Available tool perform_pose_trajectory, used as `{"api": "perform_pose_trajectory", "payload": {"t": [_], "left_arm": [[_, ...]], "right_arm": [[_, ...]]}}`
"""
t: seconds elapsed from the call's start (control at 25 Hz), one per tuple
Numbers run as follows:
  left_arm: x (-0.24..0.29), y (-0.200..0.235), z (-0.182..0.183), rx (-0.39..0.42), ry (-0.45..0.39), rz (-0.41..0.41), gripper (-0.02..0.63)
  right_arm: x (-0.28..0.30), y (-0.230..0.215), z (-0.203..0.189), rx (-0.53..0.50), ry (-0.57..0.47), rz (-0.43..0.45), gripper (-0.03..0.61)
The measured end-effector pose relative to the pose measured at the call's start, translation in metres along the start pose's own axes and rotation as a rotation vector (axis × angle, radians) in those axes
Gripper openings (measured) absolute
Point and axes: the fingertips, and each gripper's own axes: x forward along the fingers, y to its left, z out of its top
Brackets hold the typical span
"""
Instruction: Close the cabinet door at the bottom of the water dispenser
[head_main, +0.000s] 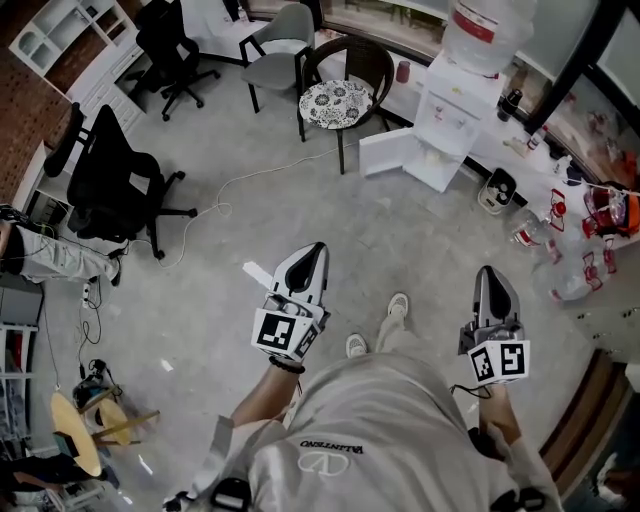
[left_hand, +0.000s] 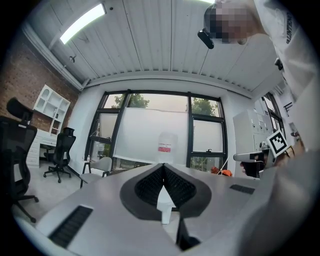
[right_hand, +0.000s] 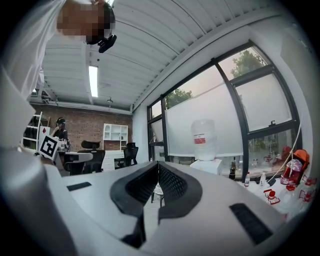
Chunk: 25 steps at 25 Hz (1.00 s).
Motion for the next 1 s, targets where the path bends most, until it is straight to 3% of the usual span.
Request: {"api": "perform_pose_trajectory", "payload": {"t": [0.36,1.0], "left_arm": [[0.058,-0.005,-0.001,0.005,-0.001,-0.004,0.003],[0.179,-0.020,-0.002,0.018,0.010,0.027,0.003]], "right_arm": [[0.045,-0.039,-0.001,0.009,0.009,0.026,0.015],[0.139,-0.115,0.009,-0.030,0.013,0.167,0.015]]}}
